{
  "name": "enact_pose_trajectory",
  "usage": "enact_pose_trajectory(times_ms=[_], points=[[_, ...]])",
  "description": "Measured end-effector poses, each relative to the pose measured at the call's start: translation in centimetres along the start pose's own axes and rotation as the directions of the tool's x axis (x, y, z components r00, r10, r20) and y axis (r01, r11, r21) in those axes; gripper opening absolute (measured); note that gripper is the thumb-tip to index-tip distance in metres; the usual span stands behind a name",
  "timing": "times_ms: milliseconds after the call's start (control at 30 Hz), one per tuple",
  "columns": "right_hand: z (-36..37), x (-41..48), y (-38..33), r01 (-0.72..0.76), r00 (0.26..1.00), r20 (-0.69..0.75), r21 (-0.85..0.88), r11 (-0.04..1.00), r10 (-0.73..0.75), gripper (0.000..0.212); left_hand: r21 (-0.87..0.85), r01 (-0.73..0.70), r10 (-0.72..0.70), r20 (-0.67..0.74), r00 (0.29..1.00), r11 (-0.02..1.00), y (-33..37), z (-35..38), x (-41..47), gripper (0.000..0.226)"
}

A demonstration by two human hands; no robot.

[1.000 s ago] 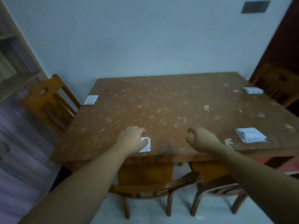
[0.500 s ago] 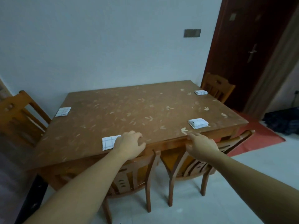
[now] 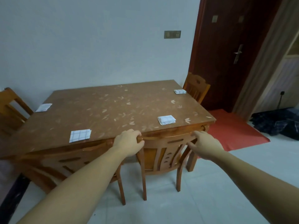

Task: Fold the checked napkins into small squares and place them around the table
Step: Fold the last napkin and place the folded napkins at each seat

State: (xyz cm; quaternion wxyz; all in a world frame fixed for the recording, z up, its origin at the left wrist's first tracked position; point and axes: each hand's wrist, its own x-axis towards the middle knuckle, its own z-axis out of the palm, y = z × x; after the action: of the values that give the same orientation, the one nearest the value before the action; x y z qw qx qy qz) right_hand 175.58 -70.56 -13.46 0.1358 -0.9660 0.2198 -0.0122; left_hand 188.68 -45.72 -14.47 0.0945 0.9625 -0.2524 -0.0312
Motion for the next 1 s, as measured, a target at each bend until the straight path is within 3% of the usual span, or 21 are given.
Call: enact_pose_trajectory(times_ms=[167, 333, 667, 867, 1000], points=[[-0.8, 3.6, 3.6, 0.022, 1.000, -0.016, 0.045, 0.999, -0.021, 0.037, -0.018, 0.017, -0.016, 0.003, 1.000, 1.000, 3.4, 1.2, 3.0, 0.043], [0.1, 9.1, 4.6, 0.086, 0.996, -0.007, 0.074, 0.994, -0.085, 0.048, -0.040, 0.031, -0.031, 0.003, 1.000, 0.999, 4.6, 3.1, 9.5, 0.043], [0.9, 22.4, 7.8, 0.095, 0.991, 0.091, 0.052, 0.994, -0.100, 0.044, -0.103, 0.043, -0.030, 0.118, 0.992, 0.994, 6.6, 7.4, 22.9, 0.041], [5.4, 32.4, 8.5, 0.116, 0.971, 0.190, 0.146, 0.983, -0.143, 0.042, -0.258, 0.223, -0.184, 0.167, 0.969, 0.940, 6.7, 10.0, 29.7, 0.035], [8.7, 38.2, 9.4, 0.061, 0.946, 0.294, 0.253, 0.966, -0.137, 0.043, -0.390, 0.429, -0.363, 0.234, 0.902, 0.815, 7.0, 13.3, 33.3, 0.016]])
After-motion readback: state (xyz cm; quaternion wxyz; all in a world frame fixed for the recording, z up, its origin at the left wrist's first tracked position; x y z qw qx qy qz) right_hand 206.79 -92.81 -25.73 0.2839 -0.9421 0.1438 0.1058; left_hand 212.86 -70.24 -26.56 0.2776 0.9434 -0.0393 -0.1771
